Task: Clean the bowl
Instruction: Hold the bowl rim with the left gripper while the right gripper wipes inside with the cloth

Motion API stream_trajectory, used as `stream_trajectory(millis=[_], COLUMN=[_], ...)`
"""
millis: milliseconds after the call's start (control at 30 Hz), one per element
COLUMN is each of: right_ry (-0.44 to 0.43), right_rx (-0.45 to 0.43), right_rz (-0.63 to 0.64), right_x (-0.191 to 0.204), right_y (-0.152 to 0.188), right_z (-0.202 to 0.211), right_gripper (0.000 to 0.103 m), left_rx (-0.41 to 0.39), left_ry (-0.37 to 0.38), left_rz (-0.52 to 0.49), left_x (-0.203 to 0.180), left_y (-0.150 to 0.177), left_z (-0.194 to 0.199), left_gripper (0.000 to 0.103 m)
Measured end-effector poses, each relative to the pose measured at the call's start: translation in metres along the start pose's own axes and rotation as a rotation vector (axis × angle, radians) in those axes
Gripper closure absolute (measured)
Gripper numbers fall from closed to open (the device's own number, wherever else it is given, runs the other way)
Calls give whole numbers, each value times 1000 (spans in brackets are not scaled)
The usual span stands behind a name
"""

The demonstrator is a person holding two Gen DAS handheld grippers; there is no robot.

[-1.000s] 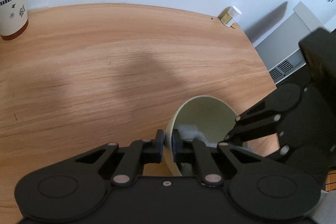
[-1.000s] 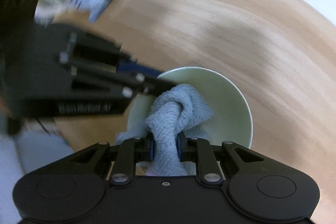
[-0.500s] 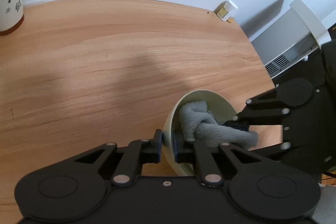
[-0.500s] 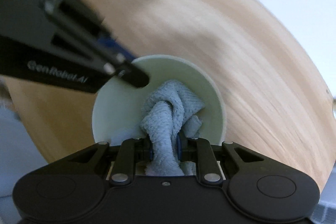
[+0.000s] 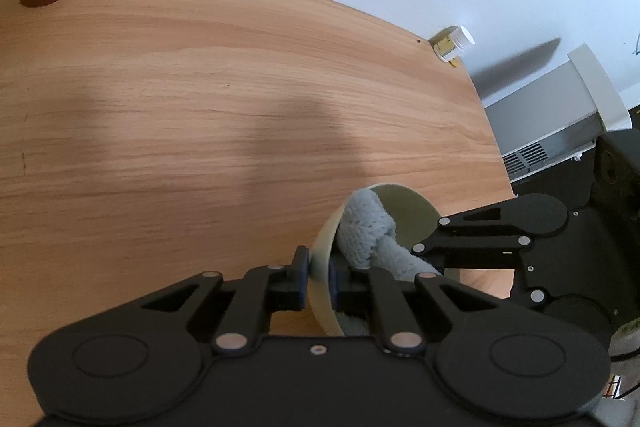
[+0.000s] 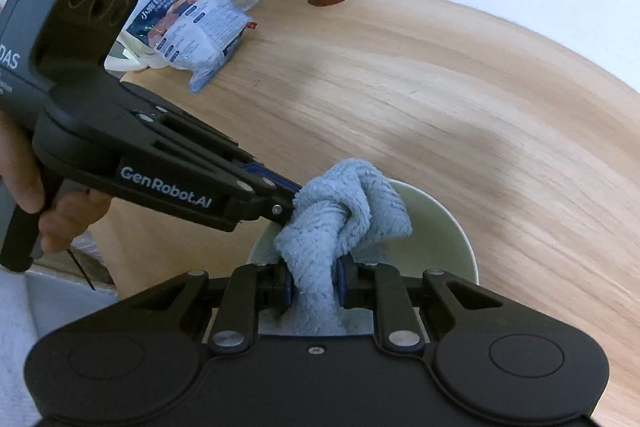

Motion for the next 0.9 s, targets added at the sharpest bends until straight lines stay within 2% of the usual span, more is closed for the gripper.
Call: stream_trajectory(millis=[300, 567, 700, 867, 900], right_ry=[72, 226, 294, 349, 353], right_rx=[88, 158, 153, 30, 27], right_rz=[71, 187, 198, 177, 181], right_x=[10, 15, 11, -1, -1], right_y=[18, 29, 30, 19, 19], right_z=[-13, -12, -1, 15, 15], right_gripper=[82, 82, 82, 81, 81], left_rx=[-11, 7, 15, 23, 23], left_ry=[20, -3, -19, -26, -23], left_rz=[39, -67, -102, -137, -145], left_x=[6, -8, -10, -12, -12], left_y=[-1, -3, -2, -1, 0], left_z=[2, -5, -5, -5, -6], left_gripper=[93, 93, 94, 94, 93])
Point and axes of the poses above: each gripper's, at about its wrist camera, not at the fingertips, and z roughly against the way its jaws point, x to its left, y to its underside, the point moved 9 cm from there along -z, roughly the way its jaws point, and after that the axes turned 11 degrees about y, right-handed, at the moved point
